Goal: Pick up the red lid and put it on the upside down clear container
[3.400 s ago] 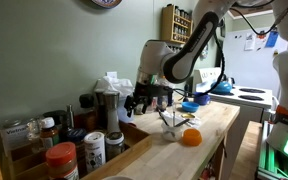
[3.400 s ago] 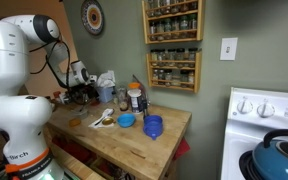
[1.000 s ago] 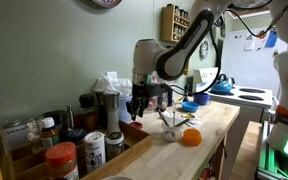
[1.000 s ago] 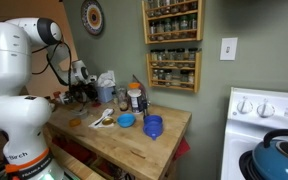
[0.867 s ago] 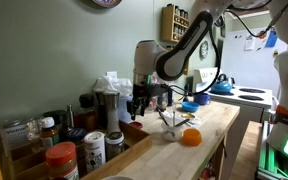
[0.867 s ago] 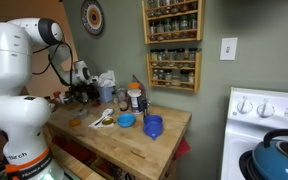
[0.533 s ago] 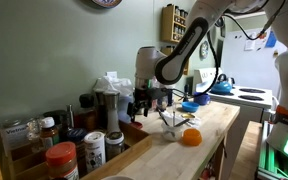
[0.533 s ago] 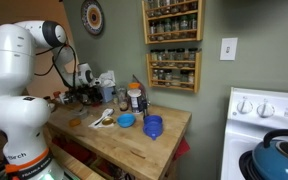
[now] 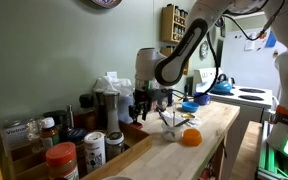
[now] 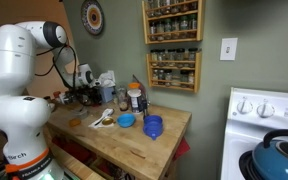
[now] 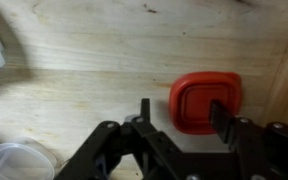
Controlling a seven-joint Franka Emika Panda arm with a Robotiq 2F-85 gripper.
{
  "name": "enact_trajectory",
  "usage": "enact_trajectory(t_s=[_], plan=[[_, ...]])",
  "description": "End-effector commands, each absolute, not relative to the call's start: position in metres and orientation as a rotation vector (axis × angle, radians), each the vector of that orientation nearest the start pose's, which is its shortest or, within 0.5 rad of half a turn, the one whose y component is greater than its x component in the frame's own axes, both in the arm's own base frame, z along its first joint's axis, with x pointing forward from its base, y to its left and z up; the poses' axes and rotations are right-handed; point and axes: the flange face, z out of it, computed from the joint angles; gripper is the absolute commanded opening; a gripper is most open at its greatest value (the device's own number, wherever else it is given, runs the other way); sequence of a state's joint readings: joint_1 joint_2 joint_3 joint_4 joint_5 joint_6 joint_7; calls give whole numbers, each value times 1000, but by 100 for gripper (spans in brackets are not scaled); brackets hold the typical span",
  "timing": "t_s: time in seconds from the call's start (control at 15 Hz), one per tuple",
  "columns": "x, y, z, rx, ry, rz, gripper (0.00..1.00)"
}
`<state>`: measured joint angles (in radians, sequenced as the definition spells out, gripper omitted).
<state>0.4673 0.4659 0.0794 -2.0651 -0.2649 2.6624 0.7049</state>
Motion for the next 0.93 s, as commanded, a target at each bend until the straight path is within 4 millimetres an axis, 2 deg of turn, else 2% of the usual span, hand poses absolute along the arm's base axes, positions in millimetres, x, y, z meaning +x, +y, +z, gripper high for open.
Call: enact_trajectory(t_s=[0.0,0.2,0.33,0.67,0.8,0.87], plan=[[512,322,205,-3141,-95,-217,34],[510,324,202,-3133,-94,-209,10],[511,326,206,-3119,-90,-215,0],[513,320,215,-3126,-53,-166,4],[515,307,222,-3161,-23,-176,4],[516,296,229,-3166,11,-188,0]])
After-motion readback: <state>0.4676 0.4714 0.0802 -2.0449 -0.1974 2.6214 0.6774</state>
